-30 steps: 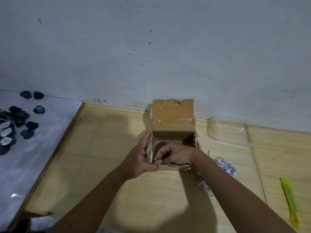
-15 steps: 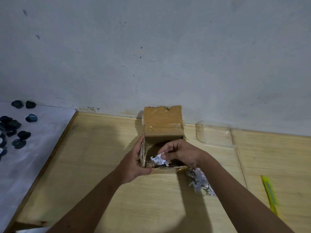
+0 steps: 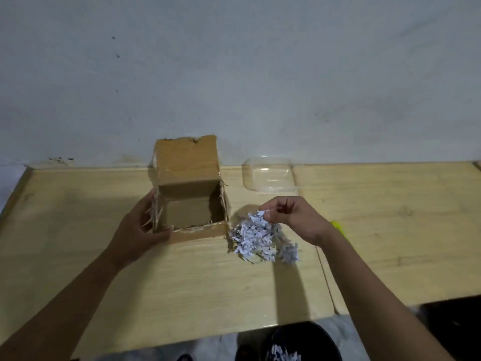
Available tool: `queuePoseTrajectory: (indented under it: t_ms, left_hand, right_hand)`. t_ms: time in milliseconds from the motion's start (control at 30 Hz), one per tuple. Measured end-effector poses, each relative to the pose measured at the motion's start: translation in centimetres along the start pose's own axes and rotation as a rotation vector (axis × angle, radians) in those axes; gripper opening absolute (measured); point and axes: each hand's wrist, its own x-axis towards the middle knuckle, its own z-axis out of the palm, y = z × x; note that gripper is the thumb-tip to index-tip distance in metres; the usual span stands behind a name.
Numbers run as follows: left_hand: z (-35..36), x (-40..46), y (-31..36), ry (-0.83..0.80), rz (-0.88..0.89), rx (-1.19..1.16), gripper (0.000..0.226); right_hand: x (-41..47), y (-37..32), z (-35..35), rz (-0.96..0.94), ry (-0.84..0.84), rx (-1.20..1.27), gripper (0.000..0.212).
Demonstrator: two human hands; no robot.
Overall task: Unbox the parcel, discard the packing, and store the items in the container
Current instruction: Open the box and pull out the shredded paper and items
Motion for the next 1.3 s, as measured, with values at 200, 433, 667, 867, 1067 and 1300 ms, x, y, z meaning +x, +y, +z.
queuePoseTrajectory:
  t_ms: [200,433,667,867,1067,1300]
  left_hand:
    - [1.0,-1.0,1.0,0.075,0.051,0.098,0.119]
    - [4.5,-1.7,4.2,0.207,0.400,0.406,0.091]
    - [12.7,-1.0,8.7,0.076,0.636,0.471,0.079]
    - [18.4,-1.7,9.6,-0.170,0.501,0.456,0.083]
    - [20.9,-1.9,7.0,-0.256,0.336,0.489,0.098]
    - [19.8,-1.4,4.0,-0.331,0.249,0.583,0.111]
  right_hand:
    - [-1.3,3.3,-0.2,-0.024,0.125,-0.371,0.013]
    - [-2.2,4.0,-0.1,-0.100,0.189,-0.322,0.022]
    - [-2.2,4.0,-0.6,-0.116,0.177,-0.222,0.029]
    - [-2.2,4.3,-0.3,-0.131,0.277,-0.144,0.030]
    - [-2.1,5.3,-0.2,-0.174,0.311,-0.134,0.034]
    - [-2.0,7.3,-1.3,-0.231,0.015,-0.503,0.073]
